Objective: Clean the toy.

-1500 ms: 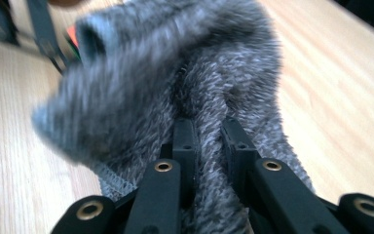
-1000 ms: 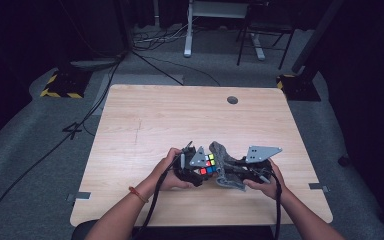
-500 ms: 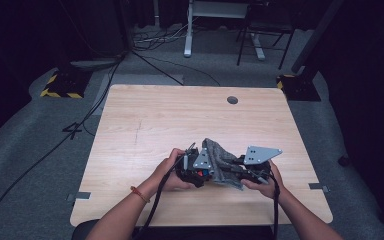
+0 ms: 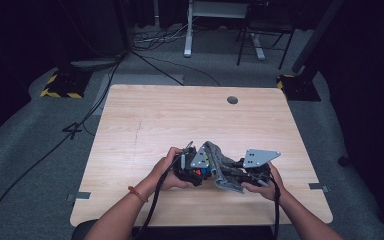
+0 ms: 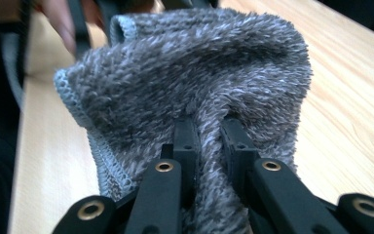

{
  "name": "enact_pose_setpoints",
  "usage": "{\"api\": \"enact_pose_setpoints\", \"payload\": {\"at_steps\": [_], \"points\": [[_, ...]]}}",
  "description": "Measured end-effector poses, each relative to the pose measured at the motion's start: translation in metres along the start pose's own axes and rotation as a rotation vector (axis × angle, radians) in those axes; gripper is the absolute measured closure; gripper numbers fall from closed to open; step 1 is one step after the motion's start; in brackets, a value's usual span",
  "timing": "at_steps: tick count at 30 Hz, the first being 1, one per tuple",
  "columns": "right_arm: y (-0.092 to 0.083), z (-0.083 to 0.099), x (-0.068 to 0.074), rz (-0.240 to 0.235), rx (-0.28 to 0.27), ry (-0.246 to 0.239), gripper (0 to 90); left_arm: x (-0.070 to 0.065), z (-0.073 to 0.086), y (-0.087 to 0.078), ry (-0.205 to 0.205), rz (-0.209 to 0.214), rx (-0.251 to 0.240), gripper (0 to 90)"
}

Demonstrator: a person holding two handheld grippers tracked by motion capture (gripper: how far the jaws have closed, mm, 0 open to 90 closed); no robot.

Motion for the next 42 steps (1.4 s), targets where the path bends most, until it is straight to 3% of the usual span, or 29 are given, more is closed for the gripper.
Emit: {"api": "enact_pose_setpoints", "payload": {"at_steps": [6,10,11,14,19,22,32,36,40,42], "points": [[0.001,-0.014,0.007,0.013,-0.035,-0.028,79.8,-0.012,-0.005,0.010,0.027,0.025,0.016,33.5],[0.003,-0.012,0.002,0.068,-0.002,-0.041,79.7,-0.010,-0.005,0.007,0.014,0.027,0.001,33.6],[0.002,-0.006,-0.007,0.103,0.021,-0.024,79.7,-0.009,-0.006,0.003,0.013,0.031,-0.016,33.6],[0.001,0.002,-0.012,0.095,0.036,0.012,79.8,-0.008,-0.007,-0.002,0.006,0.030,-0.032,33.6],[0.002,0.011,-0.009,0.095,0.085,0.007,79.8,-0.005,-0.006,-0.010,0.000,0.016,-0.049,33.6],[0.002,0.014,-0.009,0.082,0.088,0.020,79.8,-0.001,-0.004,-0.016,-0.022,0.011,-0.063,33.6],[-0.003,-0.004,0.008,0.034,-0.008,-0.029,79.8,-0.001,-0.004,-0.008,-0.017,0.005,-0.033,33.6],[-0.003,-0.012,0.011,0.038,-0.039,-0.045,79.8,-0.007,-0.006,-0.002,-0.005,0.016,-0.016,33.5],[0.000,-0.012,0.007,0.086,-0.002,-0.058,79.8,-0.006,-0.005,-0.003,-0.010,0.022,-0.025,33.6],[0.001,-0.006,-0.001,0.109,0.021,-0.041,79.8,-0.005,-0.005,-0.005,-0.011,0.025,-0.034,33.6]]}}
Point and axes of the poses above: each handheld gripper's, and its own axes: y roughly forward along the jaws, z roughly out of its underside, x roughly to its left, the point moved 3 cm from there along y, roughly forward along the jaws, and after that the axes turned 2 degrees about -z, right-handed, at the moved point
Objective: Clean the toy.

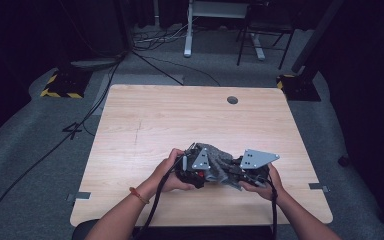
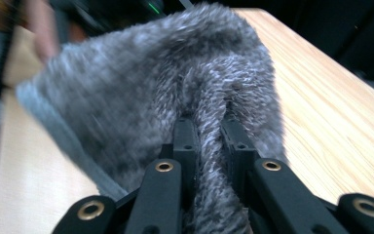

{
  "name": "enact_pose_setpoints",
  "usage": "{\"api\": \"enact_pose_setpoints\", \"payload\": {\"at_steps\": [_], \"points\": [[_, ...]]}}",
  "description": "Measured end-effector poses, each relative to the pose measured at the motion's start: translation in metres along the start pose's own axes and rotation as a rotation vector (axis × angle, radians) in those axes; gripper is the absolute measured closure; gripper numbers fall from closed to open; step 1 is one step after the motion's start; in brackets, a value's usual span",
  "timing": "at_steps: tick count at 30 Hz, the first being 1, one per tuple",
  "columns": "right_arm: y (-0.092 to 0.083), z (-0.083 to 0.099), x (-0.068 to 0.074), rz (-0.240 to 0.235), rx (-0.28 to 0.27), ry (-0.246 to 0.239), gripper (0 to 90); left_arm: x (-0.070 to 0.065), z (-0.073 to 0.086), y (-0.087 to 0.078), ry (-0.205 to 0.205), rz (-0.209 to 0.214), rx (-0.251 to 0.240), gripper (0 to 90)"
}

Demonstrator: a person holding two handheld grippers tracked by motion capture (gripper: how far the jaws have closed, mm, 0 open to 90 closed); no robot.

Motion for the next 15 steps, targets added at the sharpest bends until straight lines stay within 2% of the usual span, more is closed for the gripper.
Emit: {"api": "enact_pose_setpoints", "payload": {"at_steps": [3,4,7,10,15], "points": [[0.004,0.012,-0.008,-0.011,0.038,0.044,79.8,0.000,-0.001,-0.003,0.004,-0.003,-0.008,33.6],[0.006,0.019,-0.009,-0.012,0.066,0.050,79.8,0.000,0.000,-0.005,0.005,-0.005,-0.012,33.5],[0.006,0.023,-0.009,-0.029,0.083,0.062,79.8,0.003,-0.001,-0.011,-0.007,-0.005,-0.034,33.5],[0.005,0.024,-0.008,-0.050,0.076,0.067,79.8,0.006,0.000,-0.016,-0.010,-0.019,-0.042,33.5],[0.004,0.019,0.001,-0.080,0.067,0.037,79.8,0.010,0.004,-0.016,-0.024,-0.036,-0.023,33.5]]}}
Point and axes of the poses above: each handheld gripper's, and its own axes: y roughly forward along the jaws, z roughly out of its underside, x roughly to its left, the point moved 3 cm from there along y, roughly forward along the jaws, and after that the axes turned 2 degrees about -z, right-handed, at the moved point
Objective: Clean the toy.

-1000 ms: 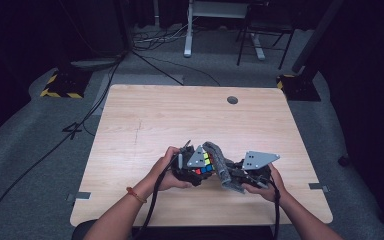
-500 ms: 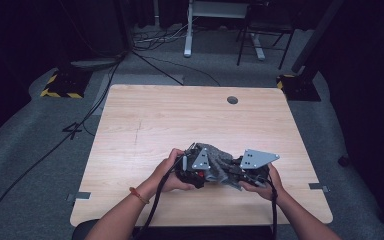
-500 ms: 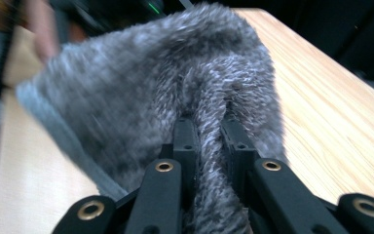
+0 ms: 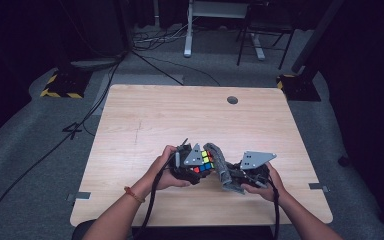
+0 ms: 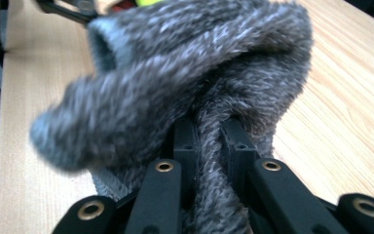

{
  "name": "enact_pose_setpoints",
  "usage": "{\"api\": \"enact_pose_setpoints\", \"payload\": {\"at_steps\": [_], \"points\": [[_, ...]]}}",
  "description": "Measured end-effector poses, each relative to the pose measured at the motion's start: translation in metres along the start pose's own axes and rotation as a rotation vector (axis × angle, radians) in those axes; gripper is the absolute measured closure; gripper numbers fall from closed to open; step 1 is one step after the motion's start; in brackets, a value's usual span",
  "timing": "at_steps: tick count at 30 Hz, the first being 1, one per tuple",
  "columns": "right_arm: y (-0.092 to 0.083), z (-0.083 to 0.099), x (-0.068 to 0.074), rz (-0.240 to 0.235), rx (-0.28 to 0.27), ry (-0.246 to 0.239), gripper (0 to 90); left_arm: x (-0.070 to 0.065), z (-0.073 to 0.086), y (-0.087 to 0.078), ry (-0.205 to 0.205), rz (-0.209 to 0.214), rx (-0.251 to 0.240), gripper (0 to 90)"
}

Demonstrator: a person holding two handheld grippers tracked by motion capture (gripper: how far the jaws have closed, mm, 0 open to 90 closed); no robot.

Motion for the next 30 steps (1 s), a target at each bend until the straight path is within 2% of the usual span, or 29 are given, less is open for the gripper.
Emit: {"api": "enact_pose_setpoints", "payload": {"at_steps": [2,5,10,12,15,16,17,18,20,24,30], "points": [[-0.002,-0.004,0.004,-0.014,-0.021,-0.012,79.8,0.000,0.001,0.003,-0.007,0.009,0.008,33.5],[-0.005,-0.014,0.011,-0.010,-0.066,-0.039,79.7,-0.007,0.001,0.013,0.013,0.028,0.036,33.5],[-0.008,-0.018,0.010,0.017,-0.094,-0.032,79.6,-0.016,-0.002,0.020,0.027,0.051,0.050,33.5],[-0.008,-0.017,0.007,0.026,-0.089,-0.027,79.6,-0.017,-0.003,0.021,0.031,0.053,0.051,33.5],[-0.005,-0.011,0.000,0.048,-0.049,-0.022,79.6,-0.016,-0.003,0.019,0.029,0.051,0.042,33.5],[-0.001,-0.003,-0.007,0.051,-0.015,0.005,79.7,-0.015,-0.003,0.018,0.029,0.048,0.033,33.5],[-0.001,-0.003,-0.007,0.051,-0.015,0.005,79.7,-0.015,-0.004,0.016,0.026,0.048,0.028,33.5],[0.001,0.004,-0.012,0.050,0.022,0.021,79.6,-0.014,-0.004,0.013,0.024,0.042,0.020,33.5],[0.002,0.006,-0.013,0.046,0.022,0.030,79.6,-0.011,-0.004,0.010,0.025,0.038,0.006,33.5],[-0.002,0.002,-0.010,0.016,-0.026,0.028,79.6,-0.008,-0.004,0.003,0.004,0.033,-0.012,33.5],[-0.007,-0.010,-0.001,-0.009,-0.080,0.008,79.7,-0.008,-0.004,0.006,0.012,0.028,-0.002,33.3]]}}
Point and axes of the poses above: each handheld gripper's, and its own axes: y roughly forward along the jaws, z roughly out of its underside, x roughly to its left, the point moved 3 cm from there along y, roughly forward along the jaws, and after that the axes turned 2 degrees about -z, right-handed, at the moved point
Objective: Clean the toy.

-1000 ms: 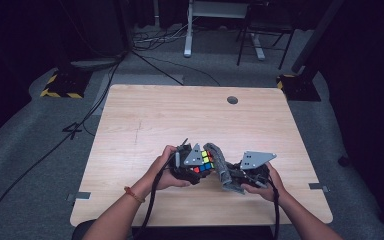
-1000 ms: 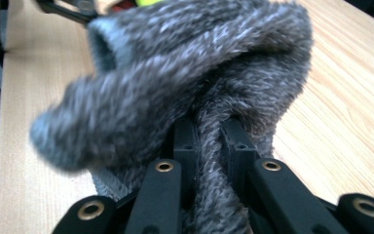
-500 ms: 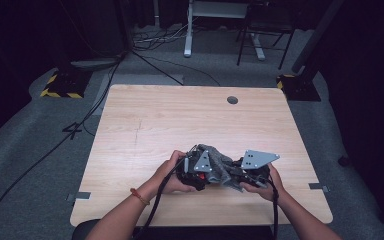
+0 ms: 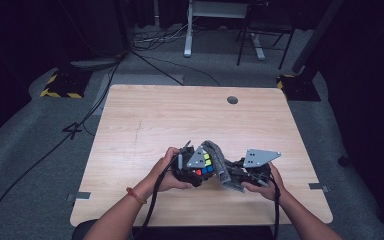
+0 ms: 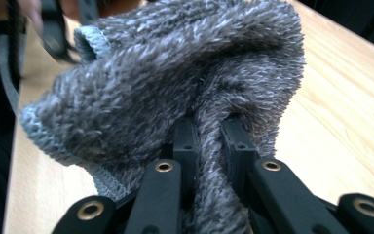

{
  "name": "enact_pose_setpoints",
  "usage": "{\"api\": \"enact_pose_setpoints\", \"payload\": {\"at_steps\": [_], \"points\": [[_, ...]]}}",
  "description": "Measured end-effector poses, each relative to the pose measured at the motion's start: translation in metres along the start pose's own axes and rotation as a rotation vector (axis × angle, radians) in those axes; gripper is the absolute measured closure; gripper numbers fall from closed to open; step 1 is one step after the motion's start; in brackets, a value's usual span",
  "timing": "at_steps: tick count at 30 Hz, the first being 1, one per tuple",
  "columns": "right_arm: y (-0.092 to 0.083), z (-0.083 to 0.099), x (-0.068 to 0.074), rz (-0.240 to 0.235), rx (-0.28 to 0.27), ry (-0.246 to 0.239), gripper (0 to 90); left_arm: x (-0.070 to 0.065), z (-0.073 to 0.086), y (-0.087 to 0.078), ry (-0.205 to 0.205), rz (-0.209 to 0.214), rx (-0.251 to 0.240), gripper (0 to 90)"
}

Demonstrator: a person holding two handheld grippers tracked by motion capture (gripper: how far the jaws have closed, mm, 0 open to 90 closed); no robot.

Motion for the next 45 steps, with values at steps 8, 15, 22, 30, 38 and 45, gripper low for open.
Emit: {"api": "enact_pose_setpoints", "payload": {"at_steps": [8,15,22,30,38,45], "points": [[-0.001,-0.016,0.007,-0.023,-0.071,-0.018,79.7,-0.002,-0.002,0.012,-0.005,0.001,0.031,33.1],[0.004,-0.024,0.011,-0.001,-0.045,-0.044,79.7,-0.004,-0.003,0.017,0.012,-0.020,0.051,33.3],[0.002,-0.007,-0.006,0.065,0.011,0.003,79.9,-0.003,-0.004,0.004,0.011,-0.003,-0.005,33.3],[0.002,0.009,-0.018,0.066,0.042,0.066,79.9,0.000,-0.006,-0.008,0.001,-0.011,-0.064,33.4],[0.006,0.016,-0.023,0.057,0.071,0.106,79.9,0.002,-0.007,-0.015,-0.002,-0.015,-0.118,33.5],[0.010,0.014,-0.016,-0.059,0.011,0.130,79.8,-0.002,-0.006,-0.008,0.025,-0.013,-0.094,33.2]]}}
Point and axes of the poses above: each handheld gripper's, and its own axes: y roughly forward along the jaws, z roughly out of its underside, x roughly to its left, the point moved 3 cm from there along y, roughly forward along the jaws, and after that the axes turned 2 degrees about -z, right-handed, at the moved point
